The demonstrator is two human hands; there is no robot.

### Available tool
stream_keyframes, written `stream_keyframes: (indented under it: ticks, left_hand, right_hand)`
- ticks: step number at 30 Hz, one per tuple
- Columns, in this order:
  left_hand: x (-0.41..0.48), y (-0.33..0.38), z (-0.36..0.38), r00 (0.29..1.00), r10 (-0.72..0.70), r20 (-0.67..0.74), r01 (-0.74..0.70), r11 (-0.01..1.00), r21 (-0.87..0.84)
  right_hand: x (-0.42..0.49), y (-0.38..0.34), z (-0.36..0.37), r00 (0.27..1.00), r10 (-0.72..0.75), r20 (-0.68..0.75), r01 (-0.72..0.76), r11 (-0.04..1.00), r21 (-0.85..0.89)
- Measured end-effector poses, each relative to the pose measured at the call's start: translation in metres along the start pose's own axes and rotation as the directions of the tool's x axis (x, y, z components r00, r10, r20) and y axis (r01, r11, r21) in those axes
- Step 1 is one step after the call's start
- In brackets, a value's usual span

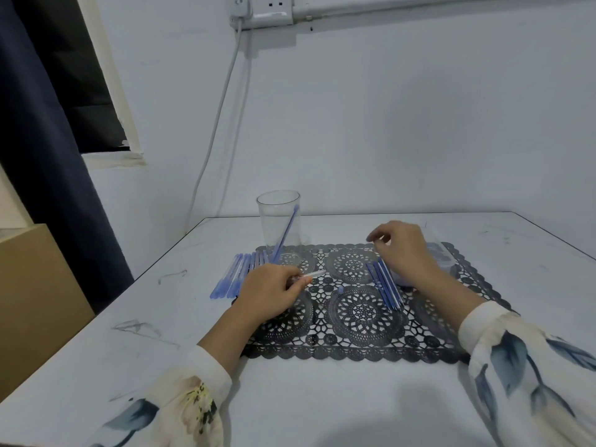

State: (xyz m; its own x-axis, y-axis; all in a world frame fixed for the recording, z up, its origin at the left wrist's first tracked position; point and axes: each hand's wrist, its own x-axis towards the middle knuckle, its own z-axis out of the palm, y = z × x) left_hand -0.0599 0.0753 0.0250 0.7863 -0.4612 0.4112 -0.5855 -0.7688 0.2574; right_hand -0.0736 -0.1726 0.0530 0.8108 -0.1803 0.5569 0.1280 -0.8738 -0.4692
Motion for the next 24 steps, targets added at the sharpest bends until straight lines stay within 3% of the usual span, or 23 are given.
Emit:
stream_keyframes:
  ticks: [4, 8, 13, 24]
  left_hand:
    - [0.001, 0.003, 0.0, 0.995, -0.052, -0.081, 0.054, 0.998, 0.025]
    - [0.001, 0.0, 0.003, 0.992, -0.083, -0.097, 0.086, 0.996, 0.036]
    - [0.002, 0.001, 0.006, 0.993, -0.055, -0.102, 0.058, 0.998, 0.027]
    - [0.003, 0.002, 0.008, 0.995, -0.023, -0.1, 0.026, 0.999, 0.032]
  right_hand:
    - [0.021, 0.009, -0.019, 0.977, 0.213, -0.027, -0.212, 0.977, 0.032]
    - [0.038, 0.029, -0.029, 0.928, 0.362, 0.092, -0.337, 0.917, -0.214]
    - [0.032, 0.029, -0.03, 0.831, 0.461, 0.311, -0.235, 0.798, -0.555]
    - [0.029, 0.03, -0.019, 0.816, 0.507, 0.278, -0.291, 0.775, -0.561]
